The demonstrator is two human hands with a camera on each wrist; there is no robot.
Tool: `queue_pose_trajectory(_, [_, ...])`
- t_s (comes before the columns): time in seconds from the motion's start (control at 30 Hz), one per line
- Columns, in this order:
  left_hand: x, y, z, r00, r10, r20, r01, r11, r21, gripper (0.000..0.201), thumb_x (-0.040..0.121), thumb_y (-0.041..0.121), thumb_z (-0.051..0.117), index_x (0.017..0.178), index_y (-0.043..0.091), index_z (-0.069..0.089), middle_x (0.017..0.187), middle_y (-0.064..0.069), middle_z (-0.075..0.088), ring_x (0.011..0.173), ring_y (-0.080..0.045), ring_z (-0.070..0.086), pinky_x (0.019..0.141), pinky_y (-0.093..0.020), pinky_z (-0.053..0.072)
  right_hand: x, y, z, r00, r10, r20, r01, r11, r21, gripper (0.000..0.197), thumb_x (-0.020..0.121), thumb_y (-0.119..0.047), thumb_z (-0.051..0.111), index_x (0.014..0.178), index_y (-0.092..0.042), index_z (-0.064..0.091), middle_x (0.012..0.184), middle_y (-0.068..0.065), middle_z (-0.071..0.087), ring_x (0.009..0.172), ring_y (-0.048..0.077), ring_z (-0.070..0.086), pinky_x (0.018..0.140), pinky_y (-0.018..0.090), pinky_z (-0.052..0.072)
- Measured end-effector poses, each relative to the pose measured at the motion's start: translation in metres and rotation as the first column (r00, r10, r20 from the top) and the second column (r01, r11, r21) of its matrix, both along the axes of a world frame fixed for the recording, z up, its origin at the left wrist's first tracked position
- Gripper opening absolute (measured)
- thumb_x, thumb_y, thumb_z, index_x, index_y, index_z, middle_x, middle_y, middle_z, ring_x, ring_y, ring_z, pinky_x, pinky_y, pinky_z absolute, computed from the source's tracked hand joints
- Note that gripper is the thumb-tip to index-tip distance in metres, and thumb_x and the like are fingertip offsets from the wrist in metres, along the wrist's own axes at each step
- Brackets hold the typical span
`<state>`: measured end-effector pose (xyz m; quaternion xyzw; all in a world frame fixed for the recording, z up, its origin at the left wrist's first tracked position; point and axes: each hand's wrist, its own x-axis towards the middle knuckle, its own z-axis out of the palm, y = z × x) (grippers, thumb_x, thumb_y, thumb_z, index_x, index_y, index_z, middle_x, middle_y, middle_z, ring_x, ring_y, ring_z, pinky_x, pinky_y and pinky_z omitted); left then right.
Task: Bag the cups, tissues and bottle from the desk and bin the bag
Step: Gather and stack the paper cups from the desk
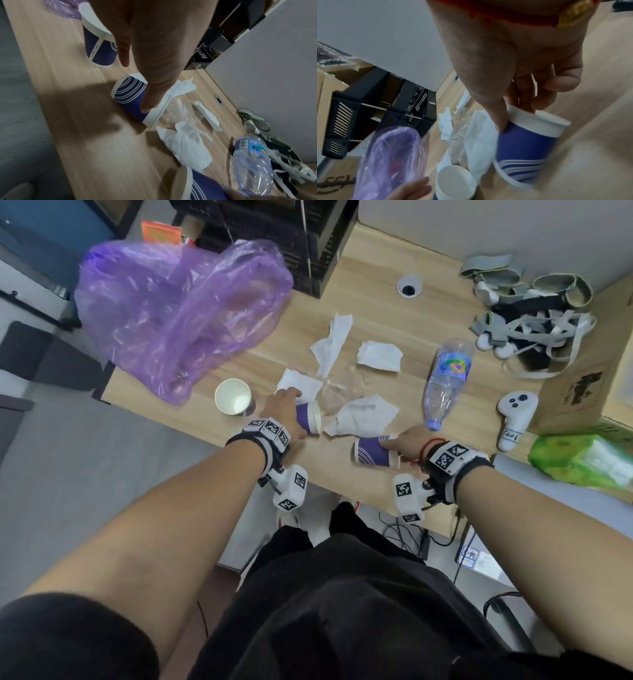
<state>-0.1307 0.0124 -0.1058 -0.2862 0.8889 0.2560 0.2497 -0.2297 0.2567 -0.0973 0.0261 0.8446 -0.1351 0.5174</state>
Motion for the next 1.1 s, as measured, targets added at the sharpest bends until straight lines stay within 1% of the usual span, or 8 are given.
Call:
queue_pose_trajectory(0.07, [-0.007, 0.002, -0.006, 0.998, -0.049, 0.025, 0.05, 0.999, -0.016, 0.089, 0.059, 0.025, 0.085, 0.136, 0.017, 0.04, 0.132, -0.008, 0.051, 0.124, -0.03, 0.048, 0.1, -0.043, 0.046, -0.011, -0.005, 0.008, 1.0, 0.01, 0.018, -0.009, 0.999, -0.045, 0.043, 0.083, -0.046, 0.065, 0.071, -0.006, 0.057, 0.06, 0.009, 0.056, 0.046, 0.023, 0.047, 0.047, 0.027, 0.035])
queue_pose_trajectory(0.2, [-0.014, 0.005, -0.016, 0.987, -0.141, 0.072, 0.144, 0.988, -0.05, 0.076, 0.059, 0.028, 0.083, 0.126, 0.018, 0.048, 0.123, -0.007, 0.054, 0.118, -0.03, 0.051, 0.096, -0.046, 0.047, -0.022, -0.024, 0.028, 0.991, -0.132, -0.01, 0.125, 0.958, -0.258, 0.031, 0.083, -0.034, 0.069, 0.072, -0.007, 0.059, 0.066, 0.009, 0.052, 0.057, 0.022, 0.047, 0.052, 0.027, 0.039])
queue_pose_trajectory(0.3, [-0.015, 0.0, -0.016, 0.977, -0.194, 0.093, 0.201, 0.976, -0.079, 0.071, 0.06, 0.039, 0.082, 0.121, 0.016, 0.052, 0.121, -0.008, 0.051, 0.116, -0.029, 0.05, 0.095, -0.046, 0.047, -0.024, -0.048, 0.036, 0.972, -0.218, -0.084, 0.168, 0.902, -0.398, 0.042, 0.082, -0.031, 0.07, 0.055, -0.017, 0.041, 0.059, 0.004, 0.041, 0.054, 0.017, 0.038, 0.049, 0.026, 0.032])
queue_pose_trajectory(0.47, [-0.006, -0.013, -0.015, 0.937, -0.318, 0.145, 0.34, 0.925, -0.17, 0.078, 0.059, 0.044, 0.084, 0.12, 0.013, 0.047, 0.122, -0.007, 0.049, 0.114, -0.029, 0.048, 0.094, -0.046, 0.046, -0.018, -0.088, 0.037, 0.967, -0.202, -0.153, 0.11, 0.878, -0.466, 0.04, 0.081, -0.033, 0.068, 0.056, -0.016, 0.042, 0.062, 0.009, 0.043, 0.061, 0.021, 0.041, 0.055, 0.028, 0.033])
queue_pose_trajectory(0.7, [-0.001, -0.008, -0.032, 0.897, -0.429, 0.108, 0.437, 0.896, -0.076, 0.069, 0.065, 0.041, 0.078, 0.121, 0.016, 0.046, 0.121, -0.006, 0.055, 0.112, -0.028, 0.053, 0.089, -0.041, 0.043, -0.007, -0.098, 0.025, 0.935, -0.266, -0.234, 0.135, 0.879, -0.456, 0.042, 0.083, -0.032, 0.067, 0.055, -0.02, 0.038, 0.063, 0.01, 0.044, 0.058, 0.019, 0.038, 0.059, 0.03, 0.032])
queue_pose_trajectory(0.77, [0.0, -0.008, -0.032, 0.912, -0.397, 0.104, 0.401, 0.916, -0.016, 0.067, 0.065, 0.038, 0.079, 0.12, 0.015, 0.048, 0.119, -0.007, 0.057, 0.109, -0.028, 0.057, 0.089, -0.04, 0.046, -0.006, -0.096, 0.025, 0.927, -0.281, -0.248, 0.141, 0.875, -0.463, 0.043, 0.084, -0.033, 0.066, 0.056, -0.019, 0.037, 0.063, 0.01, 0.041, 0.061, 0.021, 0.037, 0.061, 0.031, 0.031])
queue_pose_trajectory(1.0, [0.009, -0.031, -0.006, 0.997, -0.068, -0.021, 0.071, 0.98, 0.187, 0.068, 0.061, 0.032, 0.086, 0.115, 0.012, 0.049, 0.108, -0.009, 0.067, 0.098, -0.032, 0.063, 0.081, -0.036, 0.049, -0.003, -0.113, 0.035, 0.928, -0.286, -0.237, 0.148, 0.869, -0.472, 0.044, 0.081, -0.034, 0.067, 0.054, -0.02, 0.035, 0.058, 0.0, 0.034, 0.056, 0.016, 0.032, 0.057, 0.029, 0.028])
queue_pose_trajectory(1.1, [0.011, -0.039, 0.005, 0.996, 0.011, -0.084, 0.009, 0.972, 0.235, 0.066, 0.055, 0.034, 0.086, 0.106, 0.019, 0.047, 0.096, -0.004, 0.068, 0.083, -0.029, 0.065, 0.078, -0.04, 0.055, 0.002, -0.134, 0.047, 0.963, -0.151, -0.224, 0.016, 0.859, -0.511, 0.04, 0.08, -0.035, 0.067, 0.066, 0.001, 0.058, 0.065, 0.01, 0.051, 0.067, 0.016, 0.048, 0.068, 0.034, 0.046])
